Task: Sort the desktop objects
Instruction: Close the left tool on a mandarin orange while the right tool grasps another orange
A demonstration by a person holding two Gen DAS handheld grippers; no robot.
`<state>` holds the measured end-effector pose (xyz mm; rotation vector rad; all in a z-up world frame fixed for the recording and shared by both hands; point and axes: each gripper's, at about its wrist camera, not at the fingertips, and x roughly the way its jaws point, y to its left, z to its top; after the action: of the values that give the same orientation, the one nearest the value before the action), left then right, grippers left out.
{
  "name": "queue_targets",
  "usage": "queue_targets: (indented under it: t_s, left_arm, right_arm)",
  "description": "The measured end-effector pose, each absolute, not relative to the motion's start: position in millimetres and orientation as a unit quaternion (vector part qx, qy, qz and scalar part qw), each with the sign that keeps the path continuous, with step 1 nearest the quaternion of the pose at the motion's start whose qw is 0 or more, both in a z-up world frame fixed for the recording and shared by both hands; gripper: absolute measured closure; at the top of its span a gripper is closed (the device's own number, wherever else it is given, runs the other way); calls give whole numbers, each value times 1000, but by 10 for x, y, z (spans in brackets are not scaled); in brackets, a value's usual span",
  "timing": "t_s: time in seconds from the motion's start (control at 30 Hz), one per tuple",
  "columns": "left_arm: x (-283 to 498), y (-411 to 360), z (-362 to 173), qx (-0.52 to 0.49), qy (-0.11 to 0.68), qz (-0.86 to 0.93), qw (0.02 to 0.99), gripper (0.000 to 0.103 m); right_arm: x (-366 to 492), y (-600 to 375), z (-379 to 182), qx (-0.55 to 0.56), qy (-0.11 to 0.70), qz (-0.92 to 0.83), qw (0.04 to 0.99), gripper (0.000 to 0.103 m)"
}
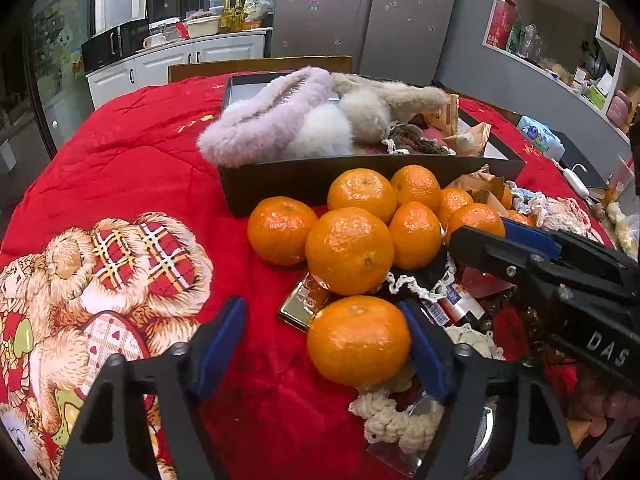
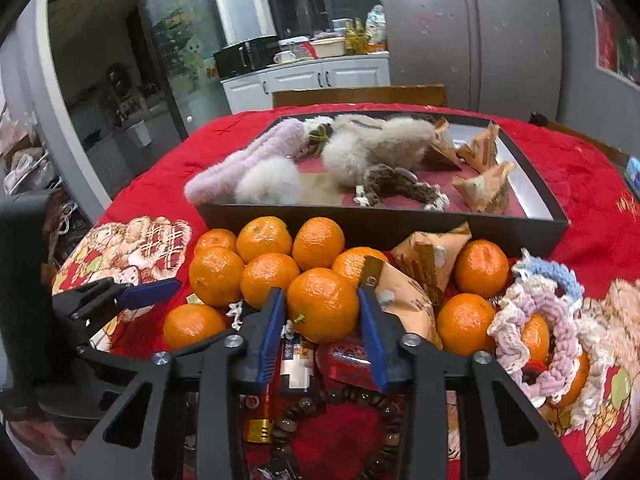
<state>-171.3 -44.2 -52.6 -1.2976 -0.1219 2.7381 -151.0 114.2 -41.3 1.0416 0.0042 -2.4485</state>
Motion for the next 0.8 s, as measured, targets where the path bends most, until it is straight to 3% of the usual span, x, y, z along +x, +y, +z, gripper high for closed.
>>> queue_targets:
  t_s: [0.27, 0.33, 0.8]
  left_arm:
    - [-1538, -540, -493, -420, -60, 903, 72, 55]
    - [-1530, -529, -497, -420, -55, 903, 67, 58]
    - [-1493, -550, -480, -417, -55, 905, 61, 59]
  right_arm:
    - [-1510, 1217, -442, 380, -23, -890, 250, 67]
    - [-1519, 1227, -452, 381, -29, -889, 253, 67]
    - [-1496, 1185, -442, 376, -14, -892, 251, 68]
